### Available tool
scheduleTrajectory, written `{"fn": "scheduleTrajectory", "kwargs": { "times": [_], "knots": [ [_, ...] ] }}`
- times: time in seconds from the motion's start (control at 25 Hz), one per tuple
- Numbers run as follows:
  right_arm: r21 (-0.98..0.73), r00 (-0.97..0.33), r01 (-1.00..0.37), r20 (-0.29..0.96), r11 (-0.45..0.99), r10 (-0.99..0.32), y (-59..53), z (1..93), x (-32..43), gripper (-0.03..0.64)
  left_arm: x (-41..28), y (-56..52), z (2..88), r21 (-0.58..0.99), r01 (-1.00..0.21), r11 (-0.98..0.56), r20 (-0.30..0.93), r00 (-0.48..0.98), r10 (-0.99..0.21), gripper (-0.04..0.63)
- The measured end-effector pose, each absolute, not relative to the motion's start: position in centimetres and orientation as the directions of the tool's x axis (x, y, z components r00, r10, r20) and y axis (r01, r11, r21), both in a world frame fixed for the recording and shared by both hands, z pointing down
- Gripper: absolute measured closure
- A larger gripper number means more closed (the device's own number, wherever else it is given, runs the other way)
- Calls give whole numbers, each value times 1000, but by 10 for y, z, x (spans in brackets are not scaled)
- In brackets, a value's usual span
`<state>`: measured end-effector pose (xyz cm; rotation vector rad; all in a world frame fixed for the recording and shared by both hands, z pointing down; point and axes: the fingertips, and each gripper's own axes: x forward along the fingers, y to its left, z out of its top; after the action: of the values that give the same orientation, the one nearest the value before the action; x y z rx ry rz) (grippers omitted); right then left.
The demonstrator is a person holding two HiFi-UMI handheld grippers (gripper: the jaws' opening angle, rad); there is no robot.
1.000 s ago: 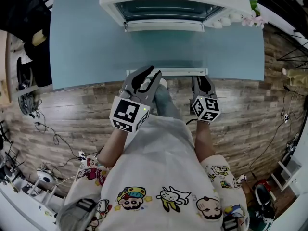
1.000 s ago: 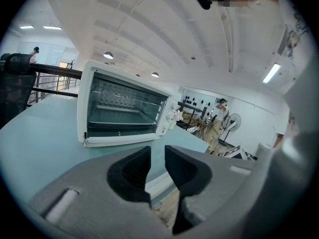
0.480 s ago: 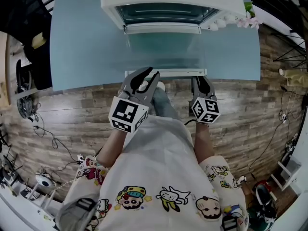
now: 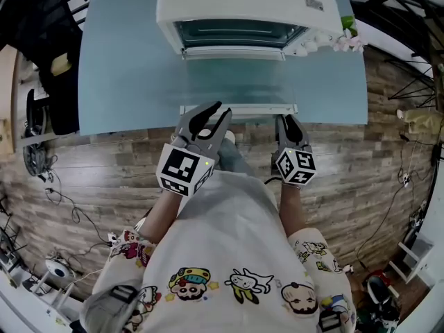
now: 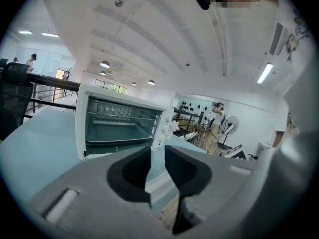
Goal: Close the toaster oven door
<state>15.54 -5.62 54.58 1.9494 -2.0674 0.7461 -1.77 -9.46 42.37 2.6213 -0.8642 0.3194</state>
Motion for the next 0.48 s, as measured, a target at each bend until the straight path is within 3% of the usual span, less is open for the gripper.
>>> {"fn": "scheduleTrajectory", "kwargs": {
  "times": [0.48],
  "knots": [
    [-200, -101, -980, 407, 19, -908, -71, 496, 157, 514, -26, -98, 395, 247, -620, -745, 267, 782, -563, 517]
  ]
}}
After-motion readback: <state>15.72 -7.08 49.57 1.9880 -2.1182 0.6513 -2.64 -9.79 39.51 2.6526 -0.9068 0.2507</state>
